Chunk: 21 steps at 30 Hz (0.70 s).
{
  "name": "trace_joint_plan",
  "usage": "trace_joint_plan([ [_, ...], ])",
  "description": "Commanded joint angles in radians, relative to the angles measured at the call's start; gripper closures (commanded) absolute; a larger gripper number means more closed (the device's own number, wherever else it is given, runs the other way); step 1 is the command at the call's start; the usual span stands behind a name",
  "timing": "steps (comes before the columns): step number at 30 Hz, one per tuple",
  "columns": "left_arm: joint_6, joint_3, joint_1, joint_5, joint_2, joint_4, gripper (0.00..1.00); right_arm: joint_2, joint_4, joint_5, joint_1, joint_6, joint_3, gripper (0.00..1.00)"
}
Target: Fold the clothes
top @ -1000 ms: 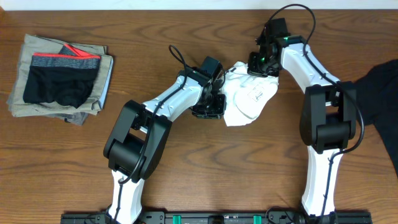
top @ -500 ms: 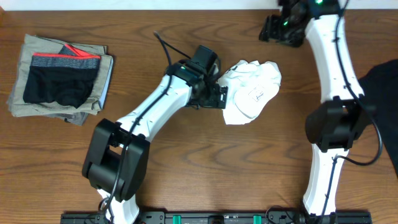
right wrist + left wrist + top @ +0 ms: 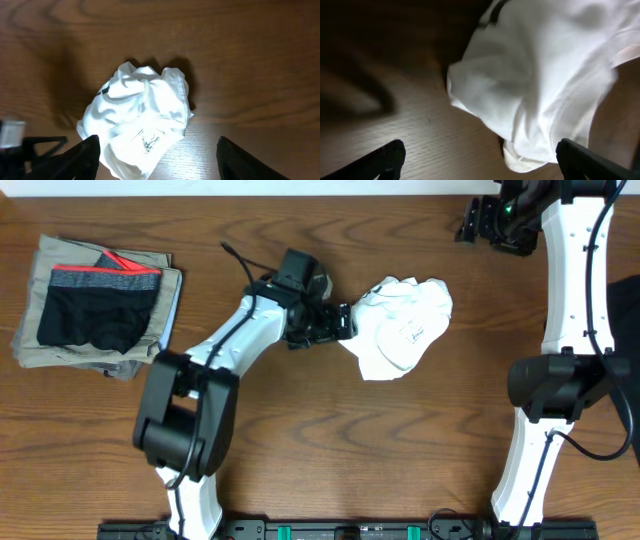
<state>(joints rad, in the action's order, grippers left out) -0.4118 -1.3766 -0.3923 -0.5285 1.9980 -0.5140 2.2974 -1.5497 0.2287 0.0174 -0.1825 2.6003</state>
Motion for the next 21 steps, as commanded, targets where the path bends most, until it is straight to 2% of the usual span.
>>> trace_joint_plan([
  [1, -0.127, 0.018, -0.016, -0.066, 0.018, 0.02, 0.02, 0.003, 0.008, 0.007, 0.004, 0.036, 0.018, 0.27],
  [6, -0.265, 0.022, -0.044, -0.059, 0.019, 0.035, 0.02, 0.003, 0.021, 0.007, 0.004, 0.042, 0.018, 0.27],
  [11, -0.404, 0.062, -0.08, -0.047, 0.022, 0.114, 0.02, 0.003, 0.024, 0.007, 0.004, 0.042, 0.018, 0.27],
  [16, -0.436, 0.117, -0.115, -0.036, 0.022, 0.235, 0.02, 0.003, 0.035, 0.007, 0.004, 0.043, 0.018, 0.27],
  [21, -0.452, 0.13, -0.149, 0.005, 0.022, 0.272, 0.02, 0.003, 0.035, 0.007, 0.004, 0.054, 0.018, 0.27],
])
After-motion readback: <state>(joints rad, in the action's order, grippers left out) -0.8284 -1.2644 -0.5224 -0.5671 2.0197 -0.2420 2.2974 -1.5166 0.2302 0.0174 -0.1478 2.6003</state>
